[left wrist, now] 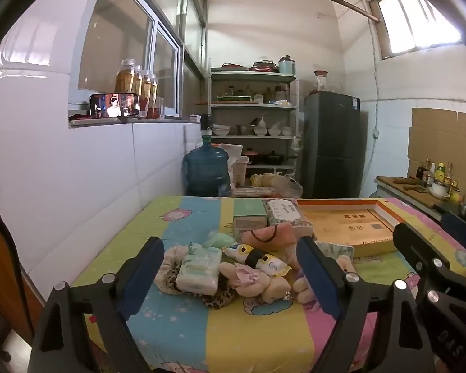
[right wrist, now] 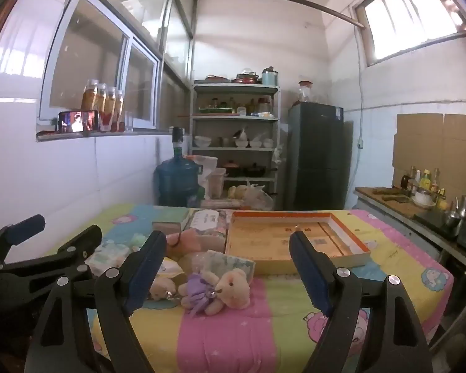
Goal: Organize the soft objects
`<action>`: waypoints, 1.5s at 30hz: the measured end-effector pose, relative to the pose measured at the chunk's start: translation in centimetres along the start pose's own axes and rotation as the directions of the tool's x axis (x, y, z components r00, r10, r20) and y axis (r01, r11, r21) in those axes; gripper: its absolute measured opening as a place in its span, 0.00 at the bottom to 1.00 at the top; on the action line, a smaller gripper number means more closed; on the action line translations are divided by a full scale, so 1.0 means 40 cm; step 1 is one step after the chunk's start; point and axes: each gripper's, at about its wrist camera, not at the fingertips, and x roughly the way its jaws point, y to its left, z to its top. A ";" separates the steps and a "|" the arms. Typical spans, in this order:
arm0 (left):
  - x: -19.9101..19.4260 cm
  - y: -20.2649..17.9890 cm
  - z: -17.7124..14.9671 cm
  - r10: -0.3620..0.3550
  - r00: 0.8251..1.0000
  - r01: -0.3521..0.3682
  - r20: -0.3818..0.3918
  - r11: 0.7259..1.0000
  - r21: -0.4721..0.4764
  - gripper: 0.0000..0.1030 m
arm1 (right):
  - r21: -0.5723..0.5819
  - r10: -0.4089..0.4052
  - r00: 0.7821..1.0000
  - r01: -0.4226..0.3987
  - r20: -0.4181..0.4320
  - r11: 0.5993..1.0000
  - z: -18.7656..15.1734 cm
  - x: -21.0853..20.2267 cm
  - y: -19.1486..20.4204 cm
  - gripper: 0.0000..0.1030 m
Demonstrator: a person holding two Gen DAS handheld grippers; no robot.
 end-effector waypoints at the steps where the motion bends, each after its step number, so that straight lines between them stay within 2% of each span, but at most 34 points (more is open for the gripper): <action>1: 0.001 0.005 0.001 0.000 1.000 0.000 -0.002 1.000 -0.007 0.85 | -0.001 0.001 1.000 -0.001 -0.001 1.000 0.000 0.000 0.000 0.81; 2: 0.002 0.012 0.003 0.002 1.000 -0.002 -0.004 1.000 -0.014 0.85 | -0.002 0.001 1.000 -0.001 -0.001 1.000 0.000 0.000 0.000 0.81; 3: -0.003 -0.003 0.000 0.006 1.000 -0.006 0.012 1.000 0.024 0.85 | -0.003 0.001 1.000 -0.001 -0.001 1.000 0.000 0.000 0.001 0.81; 7: -0.013 -0.005 0.000 0.029 0.999 -0.029 0.016 0.999 0.015 0.85 | 0.002 0.000 1.000 0.000 0.000 1.000 0.000 -0.001 -0.001 0.81; 10: -0.012 -0.034 -0.013 0.023 1.000 -0.023 0.008 1.000 0.017 0.85 | 0.003 0.001 1.000 -0.001 -0.003 1.000 0.001 -0.001 -0.001 0.81; 24: -0.011 -0.007 -0.009 0.004 1.000 -0.004 -0.009 1.000 0.002 0.85 | 0.017 0.011 1.000 -0.011 -0.007 1.000 0.004 -0.002 -0.004 0.81; 45: -0.002 -0.019 -0.012 -0.005 1.000 0.005 -0.020 1.000 0.004 0.85 | 0.029 0.025 1.000 -0.025 -0.016 0.999 0.006 -0.002 0.004 0.81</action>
